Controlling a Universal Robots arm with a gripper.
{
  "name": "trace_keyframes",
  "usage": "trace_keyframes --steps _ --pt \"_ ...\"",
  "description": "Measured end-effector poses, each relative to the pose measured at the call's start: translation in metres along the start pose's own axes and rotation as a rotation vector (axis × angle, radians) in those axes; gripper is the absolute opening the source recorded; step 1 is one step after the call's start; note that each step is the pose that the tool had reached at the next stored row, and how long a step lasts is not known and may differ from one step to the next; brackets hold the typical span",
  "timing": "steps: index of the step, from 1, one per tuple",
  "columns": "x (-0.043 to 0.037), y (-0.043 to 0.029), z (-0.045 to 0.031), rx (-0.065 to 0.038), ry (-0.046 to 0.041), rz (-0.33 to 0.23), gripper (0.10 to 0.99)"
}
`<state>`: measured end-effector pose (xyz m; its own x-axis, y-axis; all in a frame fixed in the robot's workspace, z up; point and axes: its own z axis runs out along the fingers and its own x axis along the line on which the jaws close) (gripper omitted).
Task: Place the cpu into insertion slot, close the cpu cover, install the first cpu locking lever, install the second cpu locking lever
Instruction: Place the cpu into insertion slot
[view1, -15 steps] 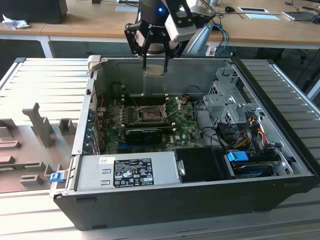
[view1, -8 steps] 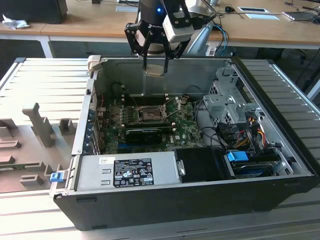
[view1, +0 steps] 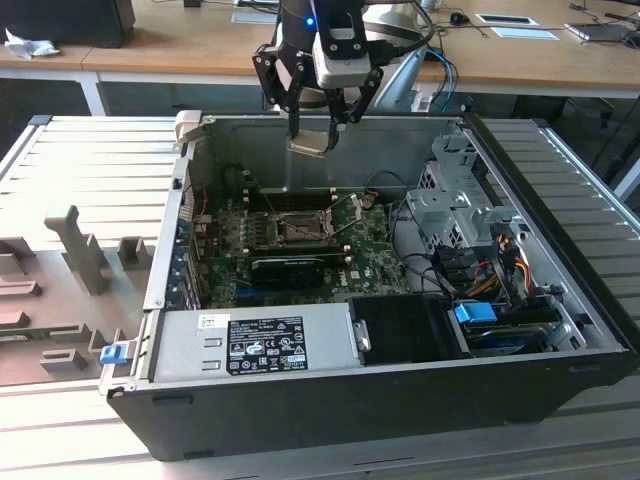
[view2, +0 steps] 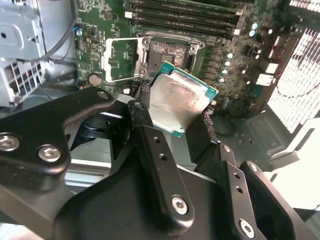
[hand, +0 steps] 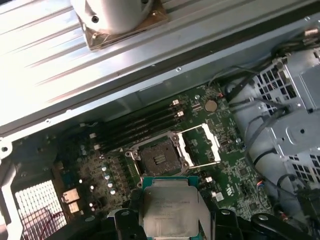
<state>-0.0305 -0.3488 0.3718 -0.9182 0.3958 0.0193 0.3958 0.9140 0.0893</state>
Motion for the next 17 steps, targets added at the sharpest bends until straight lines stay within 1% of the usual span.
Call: trace_keyframes --steps 5,7,9,10,11,14,16,17 --pt "-0.0001 -0.0002 0.0021 -0.001 -0.0074 0.079 0.529" --pt "-0.0001 -0.0003 0.0037 -0.001 -0.0083 0.086 0.529" --pt "-0.0001 -0.0006 0.0064 0.0 -0.0087 0.088 0.529" --pt "-0.0001 -0.0007 0.0084 0.002 -0.0101 0.097 0.529" --pt "-0.0002 -0.0009 0.01 0.001 -0.0124 0.123 0.529" --pt "-0.0002 -0.0011 0.0127 0.0 -0.0167 0.171 0.529" --pt "-0.0003 -0.0014 0.0154 -0.001 -0.0215 0.226 0.529" --pt "-0.0003 -0.0014 0.0161 -0.001 -0.0232 0.245 0.529"
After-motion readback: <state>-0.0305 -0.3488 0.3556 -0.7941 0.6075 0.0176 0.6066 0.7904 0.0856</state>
